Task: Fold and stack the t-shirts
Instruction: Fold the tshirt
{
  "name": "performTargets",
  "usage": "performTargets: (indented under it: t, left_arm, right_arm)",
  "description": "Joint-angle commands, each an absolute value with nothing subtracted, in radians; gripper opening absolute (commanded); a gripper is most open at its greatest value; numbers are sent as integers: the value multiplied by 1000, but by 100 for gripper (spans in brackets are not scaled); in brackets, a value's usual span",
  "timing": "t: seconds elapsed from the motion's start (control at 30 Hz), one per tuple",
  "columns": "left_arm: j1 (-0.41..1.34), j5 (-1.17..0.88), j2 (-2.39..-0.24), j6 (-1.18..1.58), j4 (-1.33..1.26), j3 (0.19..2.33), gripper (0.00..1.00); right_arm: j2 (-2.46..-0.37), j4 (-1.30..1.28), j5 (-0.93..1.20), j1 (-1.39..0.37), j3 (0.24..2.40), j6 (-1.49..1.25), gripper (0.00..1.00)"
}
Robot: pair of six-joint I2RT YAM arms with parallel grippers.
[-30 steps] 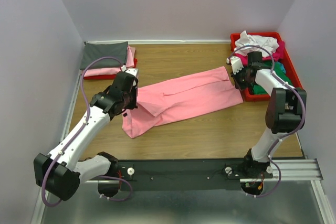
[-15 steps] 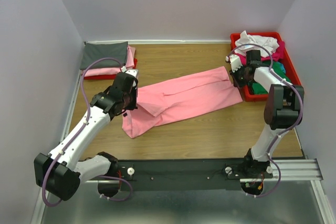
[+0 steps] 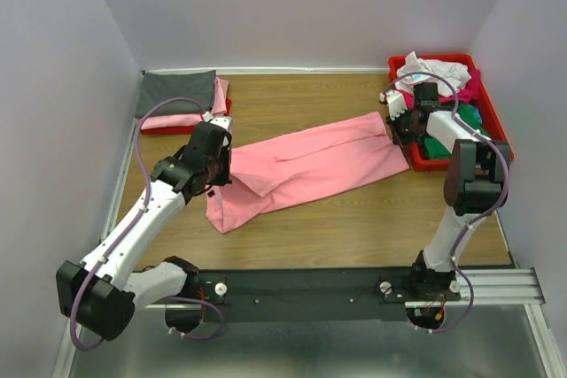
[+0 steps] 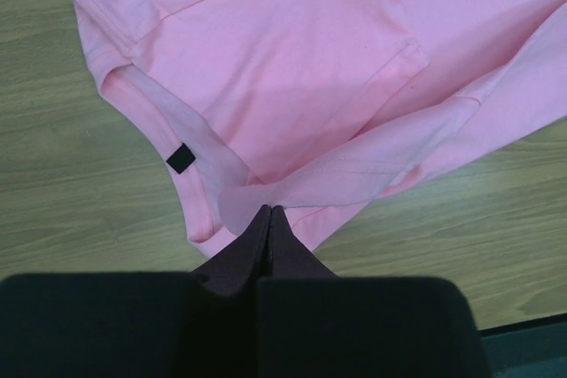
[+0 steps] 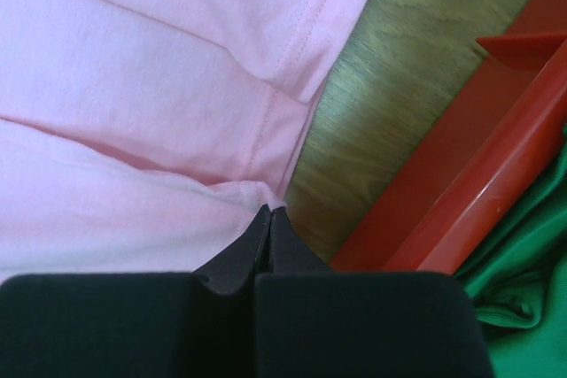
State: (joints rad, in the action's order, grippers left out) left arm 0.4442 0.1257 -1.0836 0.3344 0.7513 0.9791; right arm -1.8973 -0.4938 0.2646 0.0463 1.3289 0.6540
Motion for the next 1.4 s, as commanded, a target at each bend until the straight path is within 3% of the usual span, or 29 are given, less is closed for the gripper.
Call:
performTargets:
  t: [0.0, 0.67, 0.87, 0.9, 1.0, 1.17, 1.3, 1.37]
  left_arm:
    - [434, 120, -1060, 350, 776, 966, 0]
    - [433, 67, -1037, 357, 755, 937, 0]
    - [431, 66, -1048, 356, 739, 931, 0]
    - [431, 66, -1058, 356, 733, 937, 0]
    - [431, 60, -1086, 345, 723, 956, 0]
    - [431, 58, -1129, 324, 710, 992, 0]
    - [431, 52, -1173, 305, 700, 1020, 0]
    - [431, 49, -1189, 301, 692, 1029, 0]
  right_arm:
    - [-1933, -479, 232, 58, 1350, 655, 2]
    - [-1895, -477, 186, 58, 1293, 695, 5]
    - [-1870, -479, 192, 58, 1290, 684, 24]
    - [-1853, -479, 205, 58, 1292, 677, 38]
    - [-1804, -483, 245, 57, 1292, 664, 53]
    - [-1732, -543, 368, 35, 1299, 678, 58]
    - [-1681, -731, 764, -41, 1280, 923, 60]
    - [-1637, -795, 865, -87, 1247, 1007, 62]
